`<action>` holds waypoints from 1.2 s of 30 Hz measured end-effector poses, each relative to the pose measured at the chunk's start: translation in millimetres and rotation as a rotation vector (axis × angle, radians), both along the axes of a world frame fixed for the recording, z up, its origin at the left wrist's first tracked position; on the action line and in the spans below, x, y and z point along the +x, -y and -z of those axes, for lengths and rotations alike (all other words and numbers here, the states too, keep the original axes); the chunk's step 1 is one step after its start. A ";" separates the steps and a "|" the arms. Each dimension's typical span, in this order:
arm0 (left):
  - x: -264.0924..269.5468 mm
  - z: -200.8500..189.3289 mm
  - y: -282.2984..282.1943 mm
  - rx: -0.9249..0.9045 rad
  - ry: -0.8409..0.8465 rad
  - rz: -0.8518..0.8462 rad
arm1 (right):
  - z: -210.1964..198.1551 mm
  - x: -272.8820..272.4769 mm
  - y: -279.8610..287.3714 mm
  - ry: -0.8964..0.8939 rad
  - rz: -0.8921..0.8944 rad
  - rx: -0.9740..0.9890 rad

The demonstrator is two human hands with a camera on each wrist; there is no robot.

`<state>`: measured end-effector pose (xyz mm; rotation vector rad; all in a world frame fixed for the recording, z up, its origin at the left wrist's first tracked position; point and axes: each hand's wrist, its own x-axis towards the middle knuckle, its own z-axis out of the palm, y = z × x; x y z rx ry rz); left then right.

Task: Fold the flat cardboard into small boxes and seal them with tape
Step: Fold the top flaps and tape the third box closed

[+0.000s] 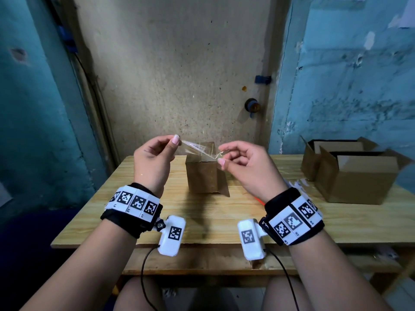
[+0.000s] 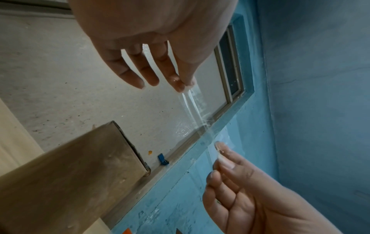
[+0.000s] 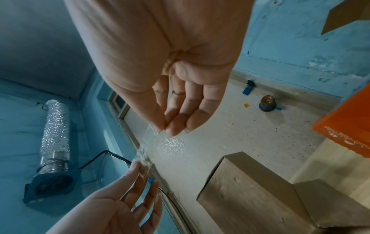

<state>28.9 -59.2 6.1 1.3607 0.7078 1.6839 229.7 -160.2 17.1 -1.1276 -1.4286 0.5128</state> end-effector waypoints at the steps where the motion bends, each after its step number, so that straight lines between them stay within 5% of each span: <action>1: 0.3 0.2 2.3 0.015 -0.007 -0.007 | -0.8 0.4 3.1 0.011 0.015 0.009; 26: 17.4 9.4 20.0 -0.103 0.073 0.118 | 8.6 -1.8 15.6 -0.093 0.111 0.040; 36: 16.7 12.6 20.7 -0.171 0.022 0.161 | 12.0 3.7 9.3 -0.055 0.293 0.146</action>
